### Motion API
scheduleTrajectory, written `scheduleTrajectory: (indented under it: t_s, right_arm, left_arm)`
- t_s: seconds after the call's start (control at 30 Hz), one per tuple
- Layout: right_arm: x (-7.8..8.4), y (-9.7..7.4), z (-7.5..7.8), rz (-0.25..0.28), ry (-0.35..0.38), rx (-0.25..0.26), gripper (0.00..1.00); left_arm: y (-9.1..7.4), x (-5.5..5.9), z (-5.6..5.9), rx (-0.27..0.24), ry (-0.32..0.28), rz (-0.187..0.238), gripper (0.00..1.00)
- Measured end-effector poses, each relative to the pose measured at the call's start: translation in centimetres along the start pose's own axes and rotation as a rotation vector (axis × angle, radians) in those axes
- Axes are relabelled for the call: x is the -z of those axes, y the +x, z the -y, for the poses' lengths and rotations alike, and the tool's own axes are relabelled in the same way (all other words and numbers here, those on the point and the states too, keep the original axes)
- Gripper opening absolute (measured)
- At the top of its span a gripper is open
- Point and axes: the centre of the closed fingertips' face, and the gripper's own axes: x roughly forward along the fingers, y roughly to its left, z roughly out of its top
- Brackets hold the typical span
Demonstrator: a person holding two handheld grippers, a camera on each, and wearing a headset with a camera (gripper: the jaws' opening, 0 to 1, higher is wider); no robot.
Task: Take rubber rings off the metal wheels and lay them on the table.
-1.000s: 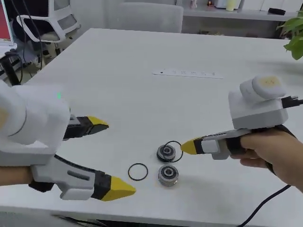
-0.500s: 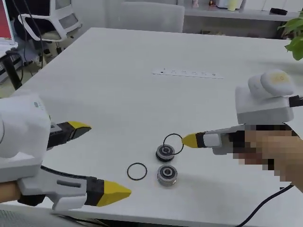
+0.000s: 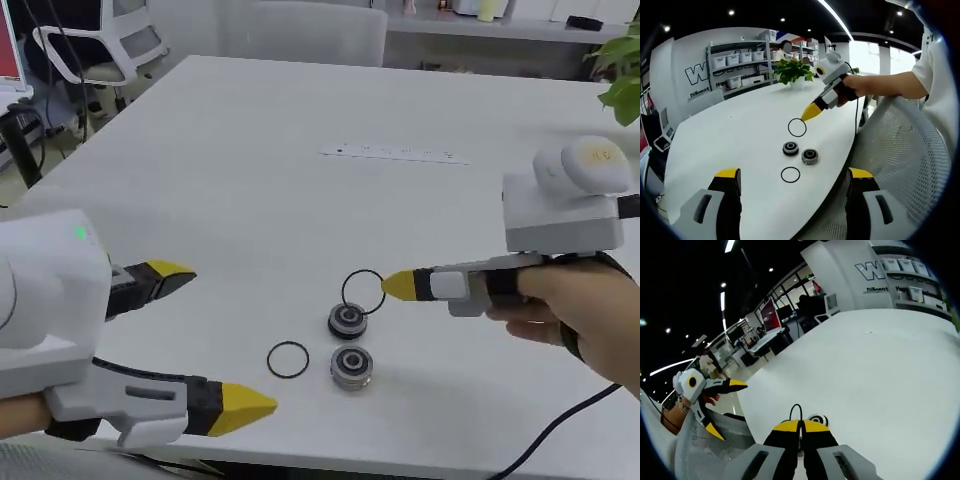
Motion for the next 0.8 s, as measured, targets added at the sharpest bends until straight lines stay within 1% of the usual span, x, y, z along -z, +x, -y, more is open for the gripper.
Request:
scheduleTrajectory:
  t_s: [0.13, 0.23, 0.3, 0.4, 0.47, 0.53, 0.57, 0.6, 0.63, 0.67, 0.73, 0.77, 0.8]
  right_arm:
    - [-0.1, 0.1, -0.1, 0.001, -0.006, -0.003, 0.00]
    - [-0.2, 0.1, -0.2, 0.009, -0.006, -0.007, 0.00]
    - [-0.4, 0.3, -0.6, 0.016, -0.007, -0.018, 0.00]
    - [-0.7, 0.5, -1.2, 0.030, -0.029, -0.032, 0.00]
    - [-0.8, 0.6, -1.5, 0.036, -0.032, -0.038, 0.00]
    - [-0.7, 0.9, -2.0, 0.037, -0.043, -0.053, 0.00]
    - [-0.7, 0.9, -2.1, 0.043, -0.063, -0.056, 0.00]
    - [-1.1, 1.0, -2.1, 0.071, -0.098, -0.052, 0.00]
    - [-1.5, 1.1, -2.3, 0.101, -0.118, -0.051, 0.00]
    - [-1.4, 1.2, -2.9, 0.104, -0.114, -0.071, 0.00]
    - [-1.1, 1.6, -3.4, 0.100, -0.105, -0.088, 0.00]
    - [-1.0, 1.8, -3.6, 0.099, -0.107, -0.096, 0.00]
    - [-0.6, 2.2, -4.0, 0.087, -0.124, -0.104, 0.00]
  left_arm:
    - [0.0, 0.3, -0.1, -0.004, 0.007, -0.007, 0.85]
    - [0.1, 0.6, -0.1, 0.007, -0.013, -0.014, 0.84]
    - [0.1, 0.7, 0.0, 0.011, -0.016, -0.018, 0.82]
    - [-0.1, 0.6, -0.5, -0.015, 0.004, -0.013, 0.79]
    - [0.0, 0.8, -0.5, -0.011, -0.012, -0.020, 0.79]
    - [0.0, 0.9, -0.4, -0.010, -0.016, -0.026, 0.79]
    - [0.0, 0.9, -0.3, -0.009, -0.008, -0.027, 0.80]
    - [0.0, 0.8, -0.2, -0.007, 0.001, -0.024, 0.79]
    - [-0.1, 0.8, -0.1, -0.004, 0.005, -0.022, 0.79]
    - [-0.1, 0.8, -0.2, -0.005, 0.004, -0.025, 0.78]
    - [-0.1, 1.0, -0.3, -0.013, 0.010, -0.032, 0.78]
    - [-0.1, 1.0, -0.4, -0.016, 0.010, -0.031, 0.78]
    - [-0.2, 0.9, -0.4, -0.017, 0.008, -0.028, 0.78]
